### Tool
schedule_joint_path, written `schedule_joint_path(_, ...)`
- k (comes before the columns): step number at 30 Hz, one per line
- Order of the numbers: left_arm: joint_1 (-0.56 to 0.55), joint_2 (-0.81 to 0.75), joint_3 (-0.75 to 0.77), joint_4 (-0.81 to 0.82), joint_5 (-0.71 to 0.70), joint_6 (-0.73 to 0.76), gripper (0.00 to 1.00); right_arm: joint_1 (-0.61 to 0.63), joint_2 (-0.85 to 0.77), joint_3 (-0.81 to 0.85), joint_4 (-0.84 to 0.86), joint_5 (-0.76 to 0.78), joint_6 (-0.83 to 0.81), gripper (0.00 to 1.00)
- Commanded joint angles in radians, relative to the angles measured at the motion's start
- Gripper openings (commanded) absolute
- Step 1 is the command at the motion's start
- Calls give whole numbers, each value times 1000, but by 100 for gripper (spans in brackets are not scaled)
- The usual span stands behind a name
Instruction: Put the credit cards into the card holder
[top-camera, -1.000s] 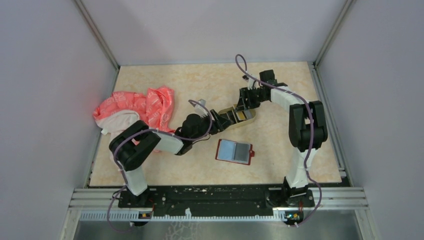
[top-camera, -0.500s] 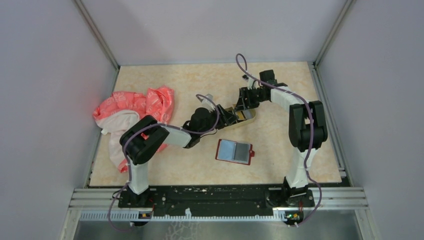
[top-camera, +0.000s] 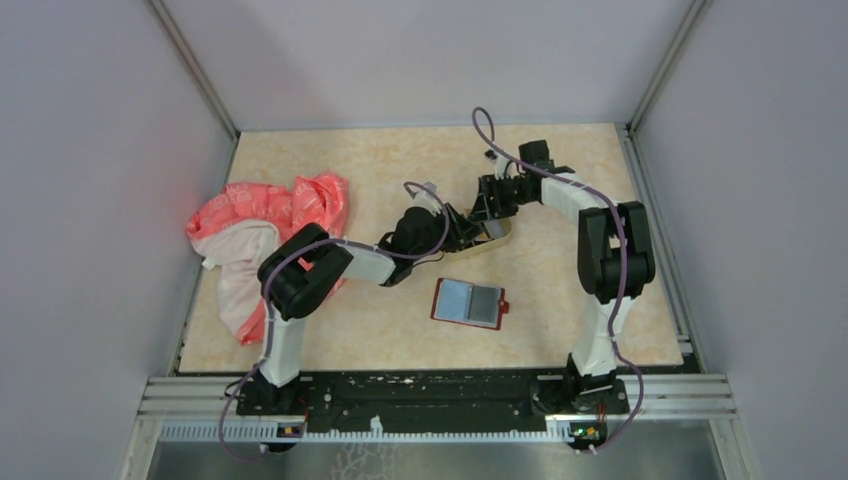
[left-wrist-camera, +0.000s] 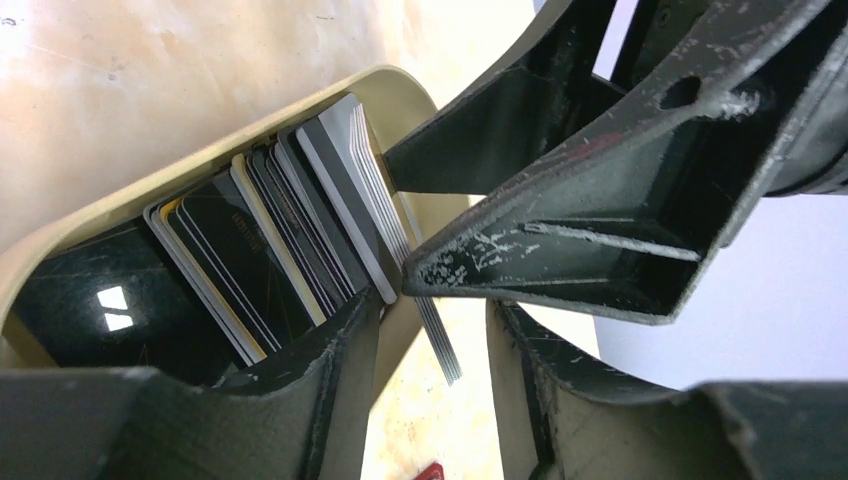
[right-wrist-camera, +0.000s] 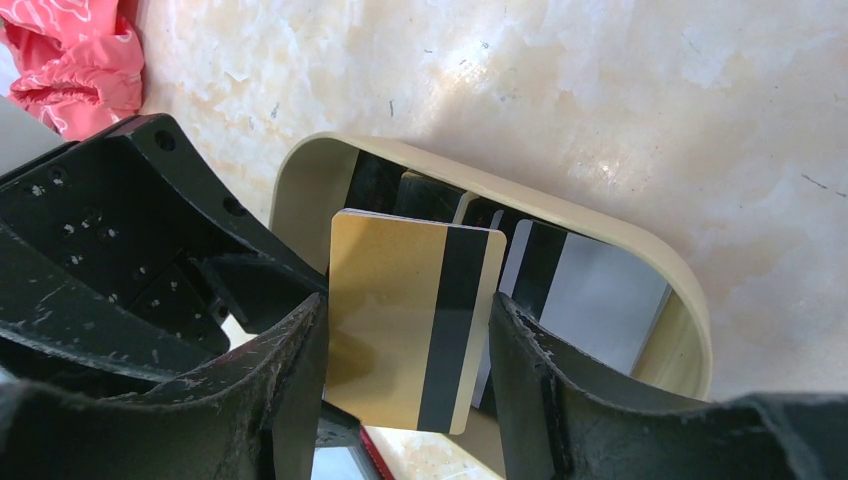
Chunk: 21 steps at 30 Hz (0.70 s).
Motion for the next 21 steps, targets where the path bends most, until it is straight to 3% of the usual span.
schedule_joint_path(1,0,41,58,-50,-22,-3,48,-3,-25,3,39,-21,9,45)
schedule_joint_path(4,0,59,86,-67,-16,-7,46,1,-22,3,39,-18,8,45)
schedule_joint_path(14,1,69,113,-104,-33,10,20,5,-20,8,35,-30,7,50)
schedule_joint_path(21,8,43,78,-124,-39,26,11,-2,-65,14,21,-20,-25,63)
